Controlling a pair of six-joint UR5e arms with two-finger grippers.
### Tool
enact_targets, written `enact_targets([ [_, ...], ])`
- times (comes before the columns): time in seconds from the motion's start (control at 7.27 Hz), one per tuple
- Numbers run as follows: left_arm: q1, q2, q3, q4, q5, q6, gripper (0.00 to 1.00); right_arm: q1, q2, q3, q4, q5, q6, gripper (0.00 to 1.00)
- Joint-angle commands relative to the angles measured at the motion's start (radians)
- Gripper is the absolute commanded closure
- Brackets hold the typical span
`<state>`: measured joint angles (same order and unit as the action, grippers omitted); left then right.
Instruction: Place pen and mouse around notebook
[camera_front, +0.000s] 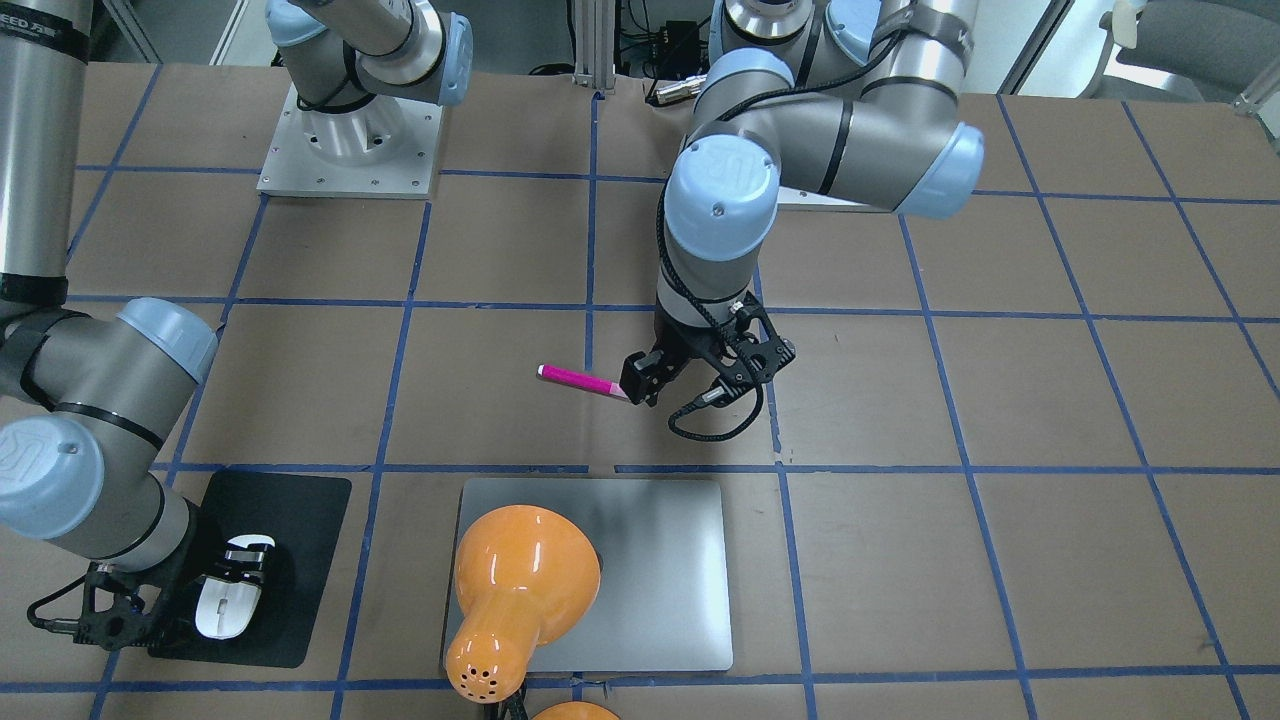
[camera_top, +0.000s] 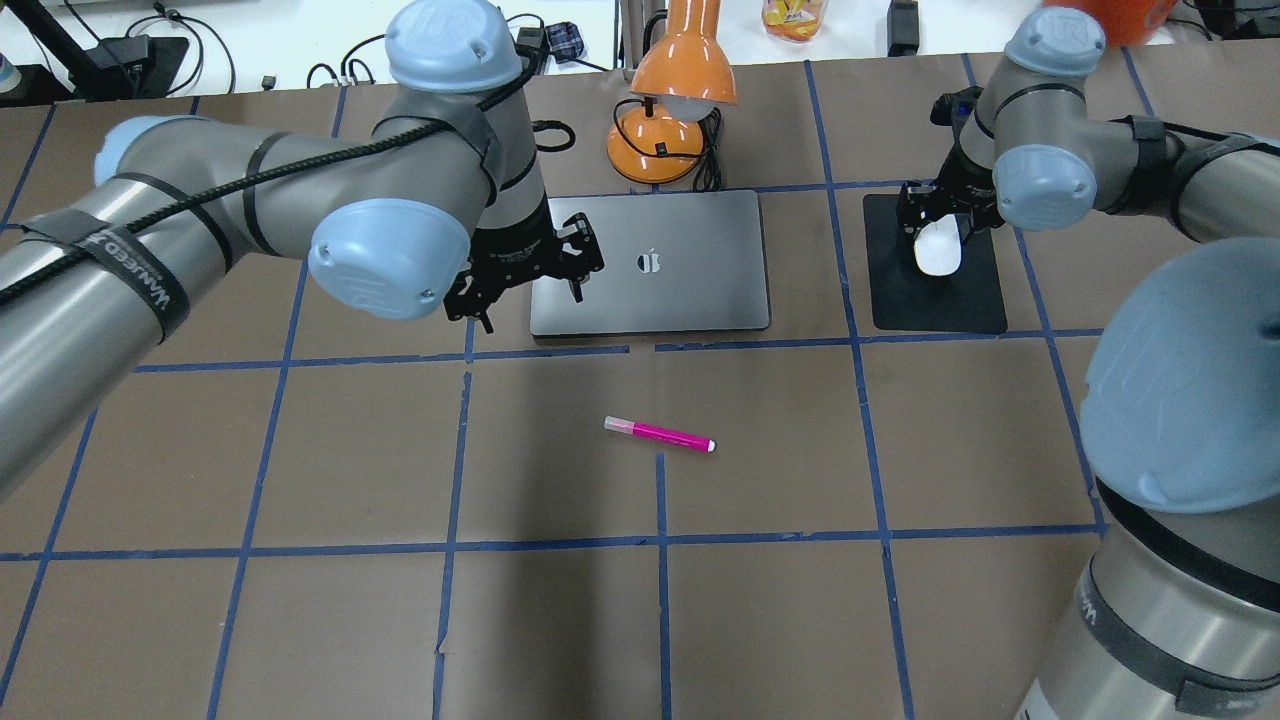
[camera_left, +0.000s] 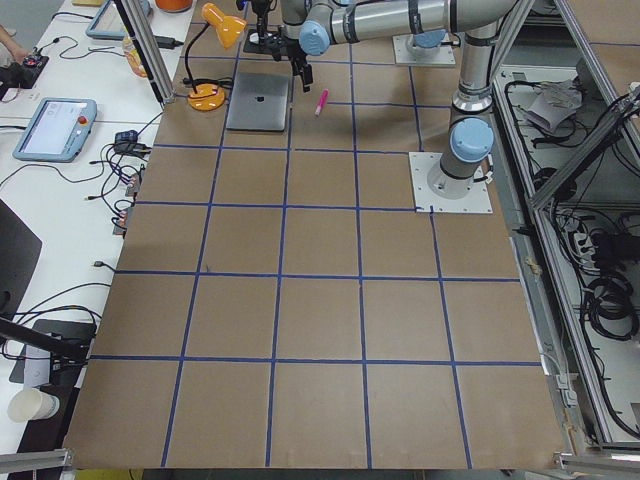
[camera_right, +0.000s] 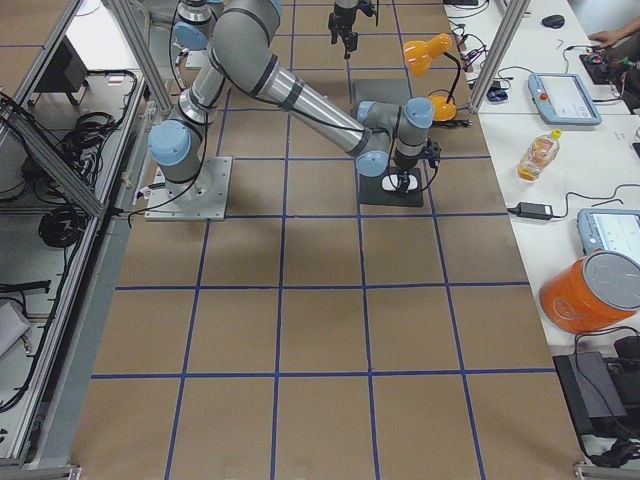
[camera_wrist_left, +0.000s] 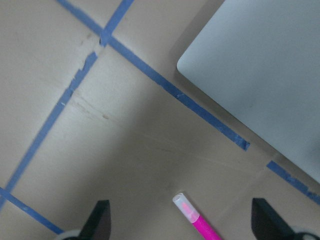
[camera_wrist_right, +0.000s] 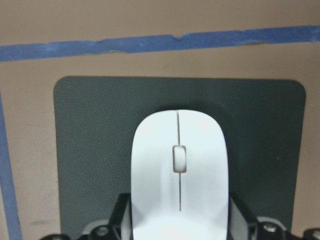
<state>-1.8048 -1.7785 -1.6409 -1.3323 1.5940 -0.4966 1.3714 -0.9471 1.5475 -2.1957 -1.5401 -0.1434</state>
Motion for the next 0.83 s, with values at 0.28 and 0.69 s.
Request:
enact_targets([
  [0.28,0.083,0.145,0.024,-0.109,0.000,0.445,0.00,0.024,-0.126,-0.001,0.122,-0.009,0.033,0.00],
  [0.69,0.174,0.229,0.030,-0.176,-0.017,0.448,0.00,0.086,-0.328,0.000,0.388,-0.021,0.168,0.00],
])
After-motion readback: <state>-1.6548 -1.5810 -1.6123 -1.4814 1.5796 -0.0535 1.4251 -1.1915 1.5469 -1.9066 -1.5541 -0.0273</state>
